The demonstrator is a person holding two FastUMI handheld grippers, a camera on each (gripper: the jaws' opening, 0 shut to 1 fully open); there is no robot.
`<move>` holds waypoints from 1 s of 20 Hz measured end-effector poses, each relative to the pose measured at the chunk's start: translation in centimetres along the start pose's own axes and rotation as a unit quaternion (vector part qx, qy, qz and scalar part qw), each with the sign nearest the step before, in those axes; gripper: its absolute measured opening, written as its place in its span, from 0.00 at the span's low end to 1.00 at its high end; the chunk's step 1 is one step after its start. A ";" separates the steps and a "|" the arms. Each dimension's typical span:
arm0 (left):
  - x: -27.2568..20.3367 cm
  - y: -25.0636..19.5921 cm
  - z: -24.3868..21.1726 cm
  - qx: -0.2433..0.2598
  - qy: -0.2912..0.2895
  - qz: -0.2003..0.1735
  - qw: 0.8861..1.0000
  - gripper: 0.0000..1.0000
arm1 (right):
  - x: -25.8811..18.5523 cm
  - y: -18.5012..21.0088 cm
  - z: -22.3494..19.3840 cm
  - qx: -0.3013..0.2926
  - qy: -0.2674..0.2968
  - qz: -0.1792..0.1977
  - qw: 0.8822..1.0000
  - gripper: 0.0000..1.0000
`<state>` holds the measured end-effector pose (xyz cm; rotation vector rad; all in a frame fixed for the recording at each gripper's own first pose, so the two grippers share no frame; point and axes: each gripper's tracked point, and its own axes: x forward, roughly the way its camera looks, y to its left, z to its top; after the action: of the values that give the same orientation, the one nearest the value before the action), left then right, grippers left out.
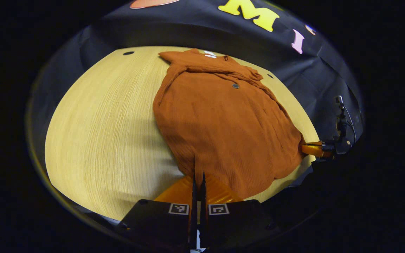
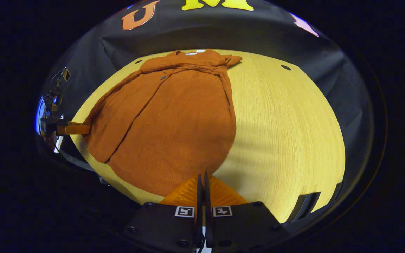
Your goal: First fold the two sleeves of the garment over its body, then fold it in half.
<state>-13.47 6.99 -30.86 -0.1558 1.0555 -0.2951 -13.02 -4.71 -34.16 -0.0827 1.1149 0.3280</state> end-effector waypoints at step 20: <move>-1.4 1.9 27.6 0.020 -0.186 0.013 0.982 0.06 | -2.4 -3.5 28.4 0.080 -0.184 0.008 0.980 0.04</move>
<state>10.25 8.83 -16.77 -0.1533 0.6792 -0.2515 11.76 -2.10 -19.79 0.1257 0.7716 0.2553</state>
